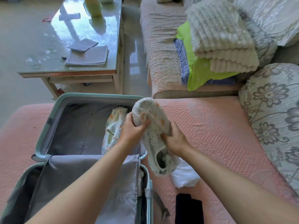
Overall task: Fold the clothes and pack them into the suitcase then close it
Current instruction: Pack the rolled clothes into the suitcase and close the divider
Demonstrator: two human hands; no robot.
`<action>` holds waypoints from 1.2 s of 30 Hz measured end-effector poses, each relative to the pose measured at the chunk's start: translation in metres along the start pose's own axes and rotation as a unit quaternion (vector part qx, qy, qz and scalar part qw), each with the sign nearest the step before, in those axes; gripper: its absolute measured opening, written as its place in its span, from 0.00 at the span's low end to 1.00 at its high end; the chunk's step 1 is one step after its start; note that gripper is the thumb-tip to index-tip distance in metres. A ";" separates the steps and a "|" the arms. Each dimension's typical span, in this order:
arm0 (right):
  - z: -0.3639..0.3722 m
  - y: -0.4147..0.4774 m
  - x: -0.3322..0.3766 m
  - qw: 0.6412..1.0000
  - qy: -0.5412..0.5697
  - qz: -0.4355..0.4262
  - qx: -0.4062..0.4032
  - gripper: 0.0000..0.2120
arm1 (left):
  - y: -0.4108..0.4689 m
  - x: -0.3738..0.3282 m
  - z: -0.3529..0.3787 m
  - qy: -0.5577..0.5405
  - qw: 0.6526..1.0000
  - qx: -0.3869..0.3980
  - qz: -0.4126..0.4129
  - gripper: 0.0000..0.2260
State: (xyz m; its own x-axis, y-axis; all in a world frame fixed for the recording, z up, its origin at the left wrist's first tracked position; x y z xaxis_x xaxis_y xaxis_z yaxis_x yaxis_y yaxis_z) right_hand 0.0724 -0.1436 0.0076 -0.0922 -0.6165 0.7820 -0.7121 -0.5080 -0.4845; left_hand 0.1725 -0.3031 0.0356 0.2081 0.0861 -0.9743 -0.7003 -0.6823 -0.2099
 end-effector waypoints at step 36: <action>0.157 0.082 0.047 0.992 -0.024 0.056 -0.113 0.27 | 0.083 0.105 -0.193 0.430 0.899 -0.081 0.035 0.19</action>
State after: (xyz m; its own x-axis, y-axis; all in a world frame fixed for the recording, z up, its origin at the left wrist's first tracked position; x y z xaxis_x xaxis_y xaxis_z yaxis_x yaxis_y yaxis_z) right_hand 0.1194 -0.3088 -0.0567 -0.1496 -0.6923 0.7059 -0.8378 -0.2905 -0.4624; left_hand 0.2682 -0.4907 -0.0679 0.6666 -0.5065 -0.5469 -0.6380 -0.7671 -0.0673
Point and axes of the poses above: each hand's wrist, its own y-axis towards the middle knuckle, its own z-axis out of the palm, x = y × z, the point moved 9 cm from there along y, towards the middle knuckle, and after that the axes turned 6 degrees about z, right-handed, at the moved point
